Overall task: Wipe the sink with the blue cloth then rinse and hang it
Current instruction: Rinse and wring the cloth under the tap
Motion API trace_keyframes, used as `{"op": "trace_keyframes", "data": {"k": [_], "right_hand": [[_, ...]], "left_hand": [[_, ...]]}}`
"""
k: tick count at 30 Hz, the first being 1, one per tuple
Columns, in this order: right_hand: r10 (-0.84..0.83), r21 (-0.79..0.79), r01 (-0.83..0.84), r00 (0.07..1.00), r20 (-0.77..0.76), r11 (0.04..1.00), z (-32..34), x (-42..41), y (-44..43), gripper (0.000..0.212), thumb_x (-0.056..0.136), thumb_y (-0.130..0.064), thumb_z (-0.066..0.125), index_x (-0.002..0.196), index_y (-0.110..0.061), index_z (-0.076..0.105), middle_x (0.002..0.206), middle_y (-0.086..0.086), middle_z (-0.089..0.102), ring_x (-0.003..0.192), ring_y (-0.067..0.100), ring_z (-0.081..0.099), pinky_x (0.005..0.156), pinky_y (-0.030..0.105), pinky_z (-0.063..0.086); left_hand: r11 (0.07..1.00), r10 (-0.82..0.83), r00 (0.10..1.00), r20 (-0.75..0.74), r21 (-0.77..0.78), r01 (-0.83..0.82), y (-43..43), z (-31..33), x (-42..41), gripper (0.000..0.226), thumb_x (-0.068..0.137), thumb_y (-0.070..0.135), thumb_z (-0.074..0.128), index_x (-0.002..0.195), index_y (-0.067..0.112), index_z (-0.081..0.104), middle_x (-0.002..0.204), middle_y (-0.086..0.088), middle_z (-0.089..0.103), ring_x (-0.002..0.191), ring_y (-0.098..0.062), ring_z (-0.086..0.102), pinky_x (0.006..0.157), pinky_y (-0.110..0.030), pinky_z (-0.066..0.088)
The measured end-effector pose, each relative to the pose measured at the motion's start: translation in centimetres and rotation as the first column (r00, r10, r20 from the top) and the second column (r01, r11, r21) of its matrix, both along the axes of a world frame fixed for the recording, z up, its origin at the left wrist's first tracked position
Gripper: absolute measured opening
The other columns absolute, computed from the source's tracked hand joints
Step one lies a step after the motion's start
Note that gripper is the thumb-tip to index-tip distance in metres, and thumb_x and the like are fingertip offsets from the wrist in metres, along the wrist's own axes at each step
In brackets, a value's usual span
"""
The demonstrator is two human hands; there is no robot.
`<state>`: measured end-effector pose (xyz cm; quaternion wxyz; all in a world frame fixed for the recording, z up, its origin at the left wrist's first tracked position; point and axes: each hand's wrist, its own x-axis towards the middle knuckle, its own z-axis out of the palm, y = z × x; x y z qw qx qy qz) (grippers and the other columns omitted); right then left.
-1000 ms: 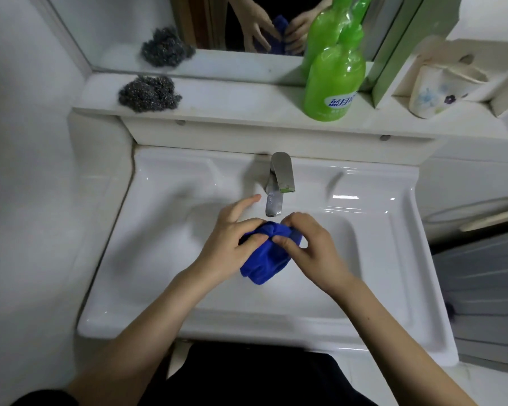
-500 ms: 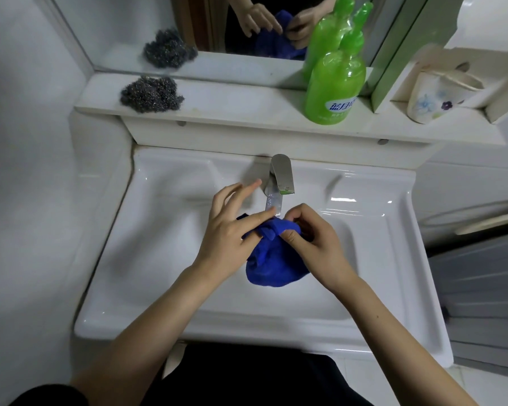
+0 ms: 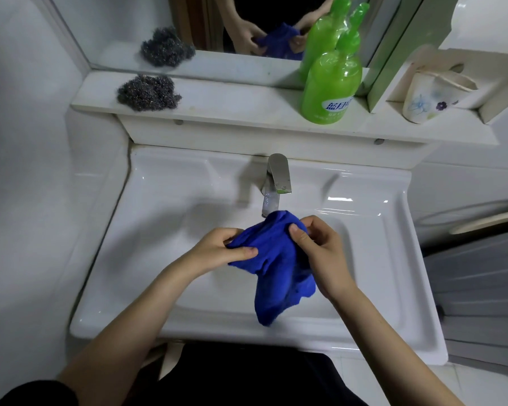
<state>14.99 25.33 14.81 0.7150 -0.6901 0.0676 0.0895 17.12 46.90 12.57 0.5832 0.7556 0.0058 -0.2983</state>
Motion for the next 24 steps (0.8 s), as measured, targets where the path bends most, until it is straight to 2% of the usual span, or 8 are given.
{"op": "trace_keyframes", "data": {"k": [3,5,8,10,14,18,21,24], "right_hand": [[-0.049,0.028,0.051,0.996,-0.068,0.998,-0.3,-0.5,-0.9,0.023,0.091,-0.025,0.065,0.078,-0.008,0.057,0.072,0.007,0.053,0.067,0.019,0.050,0.059,0.028,0.041],[-0.060,0.046,0.064,0.994,-0.091,0.997,0.0,-0.7,-1.4,0.026,0.087,-0.029,0.067,0.078,-0.007,0.054,0.074,0.011,0.049,0.067,0.022,0.049,0.058,0.033,0.042],[-0.067,0.125,0.078,0.993,-0.093,0.989,0.3,-1.2,-2.0,0.027,0.089,-0.023,0.066,0.079,-0.005,0.049,0.074,0.021,0.043,0.065,0.026,0.045,0.055,0.038,0.041],[-0.088,0.067,0.092,0.994,-0.062,0.993,0.2,-1.5,-1.8,0.024,0.092,-0.021,0.064,0.086,-0.003,0.050,0.075,0.028,0.049,0.064,0.025,0.045,0.053,0.034,0.037],[-0.164,-0.115,0.153,0.982,-0.096,0.981,-1.7,-1.4,-0.8,0.019,0.096,-0.013,0.060,0.085,-0.002,0.049,0.071,0.013,0.060,0.058,0.018,0.049,0.048,0.025,0.041],[-0.209,-0.389,0.189,0.978,-0.008,0.901,-2.2,-0.7,-0.2,0.015,0.092,-0.027,0.064,0.093,-0.016,0.053,0.087,-0.001,0.063,0.078,0.011,0.060,0.068,0.026,0.047],[-0.173,-0.569,0.282,0.955,0.239,0.772,-1.3,-1.1,1.0,0.031,0.088,-0.033,0.068,0.109,-0.019,0.050,0.110,-0.006,0.050,0.097,0.010,0.052,0.082,0.019,0.043],[0.004,-0.456,0.145,0.951,0.308,0.878,-0.1,-2.5,3.2,0.016,0.089,-0.025,0.068,0.097,-0.017,0.056,0.095,-0.005,0.060,0.090,0.012,0.058,0.078,0.023,0.047]], "left_hand": [[0.998,-0.038,0.999,-0.025,-0.047,0.037,0.5,0.3,-0.4,0.038,0.078,0.029,0.073,0.109,0.009,0.064,0.104,-0.014,0.071,0.094,-0.018,0.067,0.086,-0.034,0.050],[0.992,0.026,0.999,-0.026,-0.119,-0.029,0.5,1.0,-0.7,0.032,0.084,0.022,0.073,0.112,0.010,0.066,0.110,-0.012,0.072,0.102,-0.024,0.069,0.091,-0.039,0.052],[0.962,0.152,0.988,-0.035,-0.226,-0.156,0.2,1.9,-1.1,0.028,0.082,0.016,0.074,0.110,0.014,0.070,0.110,-0.008,0.074,0.103,-0.022,0.071,0.088,-0.034,0.058],[0.929,0.242,0.963,-0.117,-0.260,-0.265,-0.1,1.6,-1.4,0.027,0.080,0.023,0.071,0.105,0.012,0.072,0.108,-0.013,0.074,0.103,-0.029,0.070,0.083,-0.035,0.056],[0.897,0.370,0.908,-0.195,-0.180,-0.404,-1.3,0.3,-2.0,0.021,0.092,0.026,0.065,0.103,0.010,0.072,0.106,-0.014,0.074,0.105,-0.035,0.068,0.088,-0.042,0.053],[0.847,0.433,0.873,-0.225,-0.231,-0.479,-2.6,1.2,-1.8,0.018,0.092,0.026,0.064,0.101,0.012,0.072,0.102,-0.012,0.075,0.100,-0.033,0.070,0.087,-0.045,0.055],[0.827,0.448,0.868,-0.214,-0.269,-0.493,-3.5,1.9,-1.5,0.018,0.091,0.026,0.066,0.105,0.016,0.071,0.105,-0.011,0.075,0.100,-0.032,0.070,0.091,-0.048,0.054],[0.799,0.463,0.856,-0.229,-0.310,-0.515,-4.1,2.0,-1.4,0.019,0.088,0.025,0.064,0.104,0.016,0.070,0.106,-0.009,0.073,0.102,-0.029,0.068,0.095,-0.047,0.052]]}}
